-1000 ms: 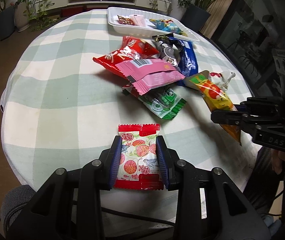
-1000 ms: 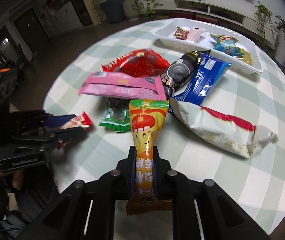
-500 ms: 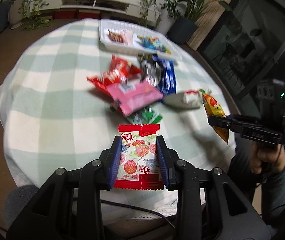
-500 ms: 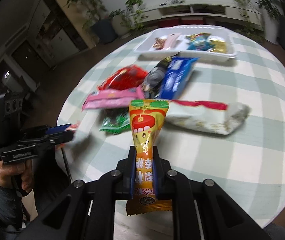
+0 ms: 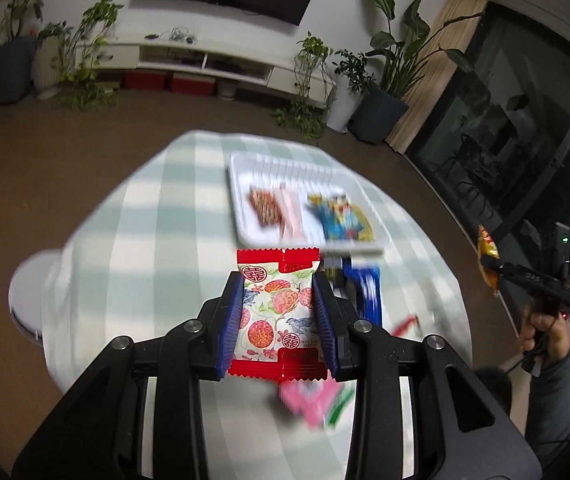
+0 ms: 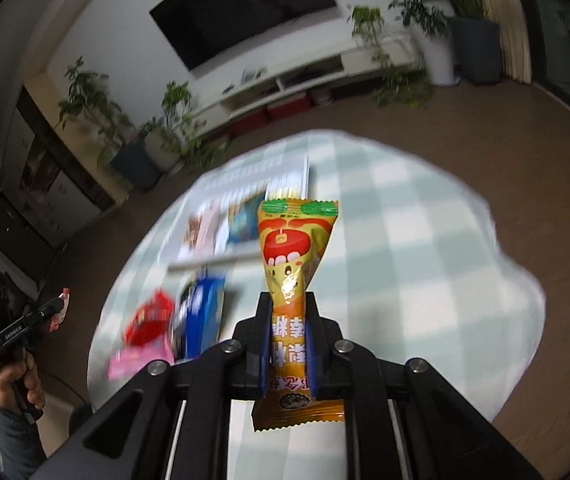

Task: Organize snacks
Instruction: 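Carry both held packets over the white tray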

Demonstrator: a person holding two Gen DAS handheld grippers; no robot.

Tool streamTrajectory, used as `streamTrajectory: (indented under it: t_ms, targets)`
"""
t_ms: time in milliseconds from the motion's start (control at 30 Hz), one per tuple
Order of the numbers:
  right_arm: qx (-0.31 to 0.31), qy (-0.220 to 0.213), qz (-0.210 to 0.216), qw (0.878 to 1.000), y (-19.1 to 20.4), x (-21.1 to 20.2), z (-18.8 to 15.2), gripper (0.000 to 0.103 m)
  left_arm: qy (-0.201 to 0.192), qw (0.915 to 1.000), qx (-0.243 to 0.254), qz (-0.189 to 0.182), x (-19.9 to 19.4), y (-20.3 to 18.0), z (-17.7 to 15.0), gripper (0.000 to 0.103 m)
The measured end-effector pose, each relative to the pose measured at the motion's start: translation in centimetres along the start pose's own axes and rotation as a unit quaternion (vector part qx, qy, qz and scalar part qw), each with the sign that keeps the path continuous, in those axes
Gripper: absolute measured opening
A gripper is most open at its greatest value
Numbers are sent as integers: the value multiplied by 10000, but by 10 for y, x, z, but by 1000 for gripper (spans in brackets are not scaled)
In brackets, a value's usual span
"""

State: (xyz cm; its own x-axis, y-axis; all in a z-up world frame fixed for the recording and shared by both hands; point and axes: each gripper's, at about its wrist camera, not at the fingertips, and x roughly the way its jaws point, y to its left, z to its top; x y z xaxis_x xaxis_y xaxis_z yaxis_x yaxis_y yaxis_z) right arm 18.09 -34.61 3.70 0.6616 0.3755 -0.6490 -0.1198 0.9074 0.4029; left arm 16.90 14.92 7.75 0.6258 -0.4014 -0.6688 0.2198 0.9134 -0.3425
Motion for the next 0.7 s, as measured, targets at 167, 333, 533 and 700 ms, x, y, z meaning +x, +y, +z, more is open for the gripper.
streamTrajectory:
  t_ms: [167,333,533,700]
  targets:
    - [-323,-26,306,9990,34,33,51,15,-47,9994,338,-8,42,-19,70,32]
    - [-461,297,626,9965,79,97,84,15,196,9984,532,5,111,-32,110,32]
    - [-610,720,475,9944,107,170,88,15,621,9966,538,96,195,-28,114,32]
    - [-475,957,354,9936,100,210,84,15,743,9951,609,234,231,-21,103,32]
